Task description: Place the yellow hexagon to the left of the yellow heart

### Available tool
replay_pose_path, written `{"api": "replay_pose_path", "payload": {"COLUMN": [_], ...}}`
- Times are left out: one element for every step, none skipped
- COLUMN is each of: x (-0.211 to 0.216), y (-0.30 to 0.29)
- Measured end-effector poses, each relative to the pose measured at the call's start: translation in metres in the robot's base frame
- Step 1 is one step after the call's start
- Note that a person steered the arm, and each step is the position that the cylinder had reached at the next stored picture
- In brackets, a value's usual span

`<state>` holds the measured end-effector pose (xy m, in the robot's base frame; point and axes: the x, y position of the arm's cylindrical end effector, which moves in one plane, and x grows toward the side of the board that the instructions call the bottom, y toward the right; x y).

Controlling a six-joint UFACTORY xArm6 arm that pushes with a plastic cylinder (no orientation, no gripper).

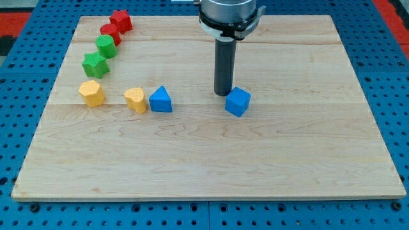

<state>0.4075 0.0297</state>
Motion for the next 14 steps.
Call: {"api": "replay_pose_path", "payload": {"x": [-0.007, -0.009, -0.026, -0.027, -0.026, -0.026, -0.017, -0.002, -0.001, -0.004, -0.010, -0.011, -0.014, -0.014], "y": [0.000, -0.018, -0.064, -0.120, -0.175, -0.226, -0.236, -0.236, -0.231, -0.198, -0.141, -0.114, -0.166, -0.234]}}
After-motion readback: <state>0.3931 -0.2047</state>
